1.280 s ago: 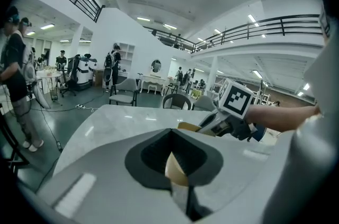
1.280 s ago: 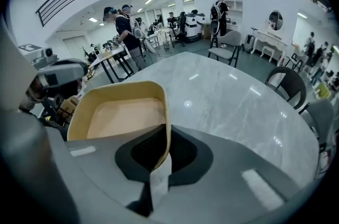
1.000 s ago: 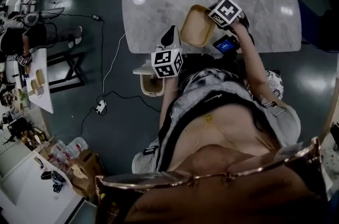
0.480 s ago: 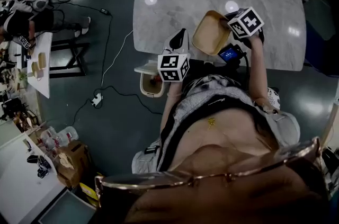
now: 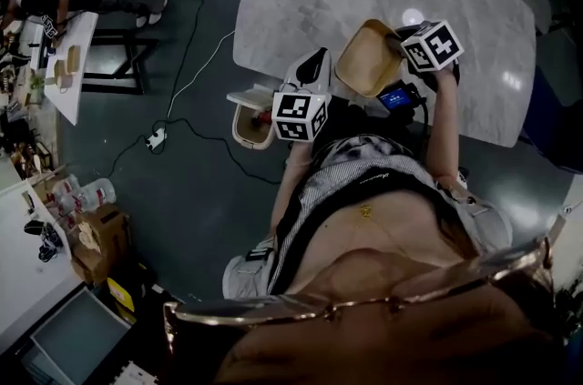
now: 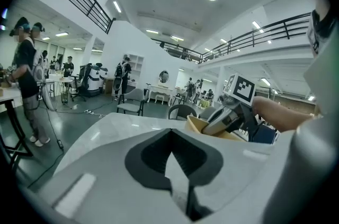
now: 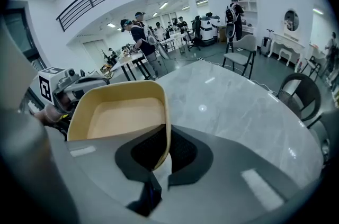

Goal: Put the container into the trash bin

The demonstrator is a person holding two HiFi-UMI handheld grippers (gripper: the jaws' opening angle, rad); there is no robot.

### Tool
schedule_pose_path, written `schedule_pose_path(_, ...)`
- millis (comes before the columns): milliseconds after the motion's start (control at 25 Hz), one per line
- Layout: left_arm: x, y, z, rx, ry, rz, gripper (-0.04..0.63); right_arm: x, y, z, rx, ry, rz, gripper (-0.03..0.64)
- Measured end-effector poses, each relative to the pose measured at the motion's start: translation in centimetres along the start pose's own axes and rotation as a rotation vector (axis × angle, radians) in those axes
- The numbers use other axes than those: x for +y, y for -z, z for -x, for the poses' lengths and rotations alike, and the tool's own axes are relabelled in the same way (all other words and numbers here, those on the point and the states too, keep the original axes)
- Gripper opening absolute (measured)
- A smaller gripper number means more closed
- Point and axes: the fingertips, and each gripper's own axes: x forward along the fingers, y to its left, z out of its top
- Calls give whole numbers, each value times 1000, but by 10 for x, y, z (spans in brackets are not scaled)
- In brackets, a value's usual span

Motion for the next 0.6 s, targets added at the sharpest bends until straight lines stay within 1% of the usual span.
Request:
schedule_pose_path(160, -7, 3, 0, -10, -15, 8, 0, -2, 5, 2, -5, -2, 13, 32)
schedule_pose_path(320, -7, 1, 2, -18, -13, 14, 0, 1, 7, 2, -8, -11, 6, 32)
schedule_pose_path(440, 0, 2, 12, -25, -13, 9, 0, 6, 8, -2, -5, 2, 10, 32)
schedule_pose_path(600, 15, 3, 30, -47, -41, 20, 0, 19, 1, -11, -2, -6, 16, 32)
